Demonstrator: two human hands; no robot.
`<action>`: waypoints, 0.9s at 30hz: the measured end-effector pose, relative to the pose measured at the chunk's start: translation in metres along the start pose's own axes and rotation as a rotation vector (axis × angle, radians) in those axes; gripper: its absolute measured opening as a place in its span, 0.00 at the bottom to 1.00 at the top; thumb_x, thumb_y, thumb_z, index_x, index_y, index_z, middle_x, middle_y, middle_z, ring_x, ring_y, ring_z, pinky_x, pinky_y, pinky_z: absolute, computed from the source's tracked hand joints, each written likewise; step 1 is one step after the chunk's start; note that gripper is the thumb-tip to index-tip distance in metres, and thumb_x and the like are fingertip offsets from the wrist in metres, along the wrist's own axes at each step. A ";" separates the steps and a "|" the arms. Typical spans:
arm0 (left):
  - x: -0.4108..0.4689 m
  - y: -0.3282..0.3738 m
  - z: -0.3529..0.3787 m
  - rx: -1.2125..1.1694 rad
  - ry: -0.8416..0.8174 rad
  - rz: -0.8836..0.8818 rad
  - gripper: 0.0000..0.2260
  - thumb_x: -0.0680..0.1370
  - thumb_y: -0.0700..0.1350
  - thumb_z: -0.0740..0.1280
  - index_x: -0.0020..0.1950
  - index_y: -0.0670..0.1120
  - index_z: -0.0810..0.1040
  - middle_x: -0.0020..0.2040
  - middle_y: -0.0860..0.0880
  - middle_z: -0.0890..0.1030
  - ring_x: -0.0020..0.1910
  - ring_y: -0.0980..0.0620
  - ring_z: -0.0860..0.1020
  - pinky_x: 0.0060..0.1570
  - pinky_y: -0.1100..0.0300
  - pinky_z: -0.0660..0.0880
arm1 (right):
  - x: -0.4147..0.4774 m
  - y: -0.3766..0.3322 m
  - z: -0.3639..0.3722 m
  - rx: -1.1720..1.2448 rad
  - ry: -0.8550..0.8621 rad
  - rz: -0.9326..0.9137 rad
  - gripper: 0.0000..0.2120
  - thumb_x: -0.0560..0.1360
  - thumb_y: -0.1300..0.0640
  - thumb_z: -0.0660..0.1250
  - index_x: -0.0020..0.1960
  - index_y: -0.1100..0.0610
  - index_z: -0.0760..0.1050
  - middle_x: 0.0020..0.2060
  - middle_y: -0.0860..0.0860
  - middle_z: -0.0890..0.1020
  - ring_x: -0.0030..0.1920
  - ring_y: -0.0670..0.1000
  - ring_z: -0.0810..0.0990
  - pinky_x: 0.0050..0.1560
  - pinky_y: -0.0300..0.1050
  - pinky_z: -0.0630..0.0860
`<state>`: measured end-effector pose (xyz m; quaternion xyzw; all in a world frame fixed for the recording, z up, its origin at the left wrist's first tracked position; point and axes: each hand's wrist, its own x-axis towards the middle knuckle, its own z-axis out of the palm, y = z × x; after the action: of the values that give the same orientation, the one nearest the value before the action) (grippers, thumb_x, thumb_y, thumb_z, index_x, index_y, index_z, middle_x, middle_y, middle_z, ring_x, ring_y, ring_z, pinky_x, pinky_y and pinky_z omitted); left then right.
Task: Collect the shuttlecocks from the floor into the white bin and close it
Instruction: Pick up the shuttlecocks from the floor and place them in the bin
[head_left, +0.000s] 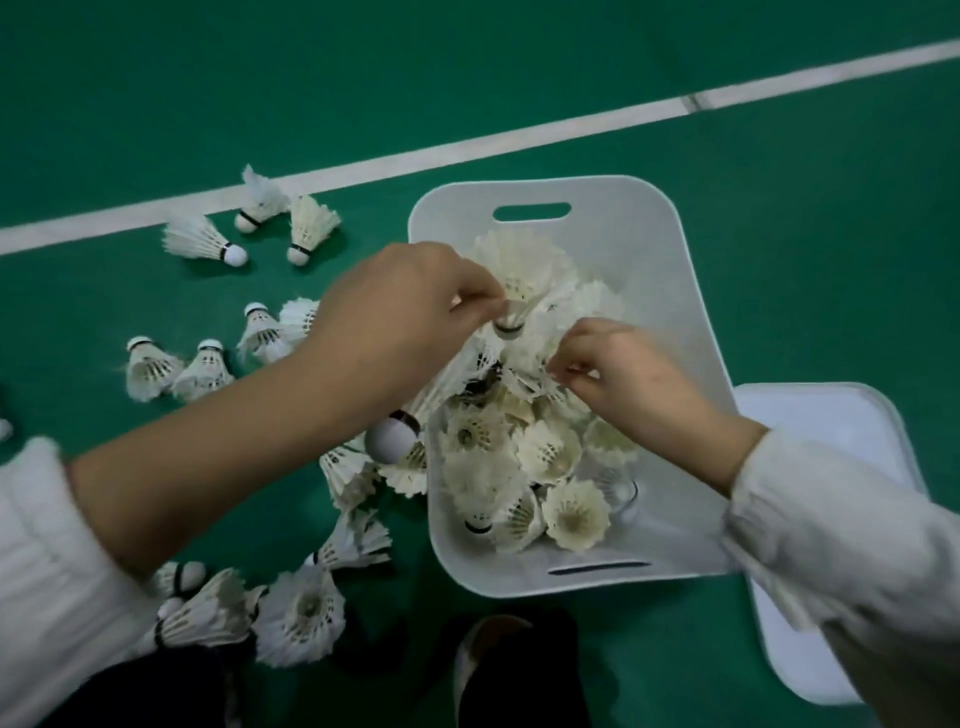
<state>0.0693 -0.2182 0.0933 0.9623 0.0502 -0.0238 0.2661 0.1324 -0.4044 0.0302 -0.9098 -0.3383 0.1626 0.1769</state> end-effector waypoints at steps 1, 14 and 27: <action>-0.001 0.000 0.001 -0.013 0.003 -0.011 0.09 0.76 0.55 0.63 0.49 0.56 0.82 0.46 0.56 0.80 0.46 0.51 0.77 0.45 0.51 0.75 | 0.004 0.004 0.009 -0.036 -0.031 0.007 0.08 0.73 0.62 0.66 0.49 0.58 0.82 0.48 0.53 0.81 0.50 0.53 0.78 0.51 0.42 0.70; -0.007 0.003 0.021 -0.122 -0.030 0.018 0.10 0.76 0.55 0.63 0.51 0.54 0.81 0.48 0.54 0.80 0.36 0.58 0.70 0.45 0.53 0.73 | -0.010 -0.015 -0.038 0.084 0.122 0.031 0.21 0.76 0.58 0.65 0.66 0.54 0.64 0.50 0.49 0.75 0.47 0.48 0.72 0.52 0.43 0.69; -0.020 0.016 0.029 -0.507 0.038 -0.050 0.14 0.75 0.61 0.57 0.52 0.53 0.71 0.45 0.57 0.78 0.40 0.62 0.77 0.38 0.68 0.71 | -0.044 0.016 -0.036 -0.230 0.086 0.298 0.12 0.78 0.54 0.59 0.56 0.55 0.78 0.48 0.56 0.78 0.50 0.60 0.77 0.45 0.47 0.69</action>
<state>0.0502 -0.2484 0.0778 0.8635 0.0832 0.0013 0.4974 0.1243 -0.4532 0.0632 -0.9702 -0.2083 0.1084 0.0600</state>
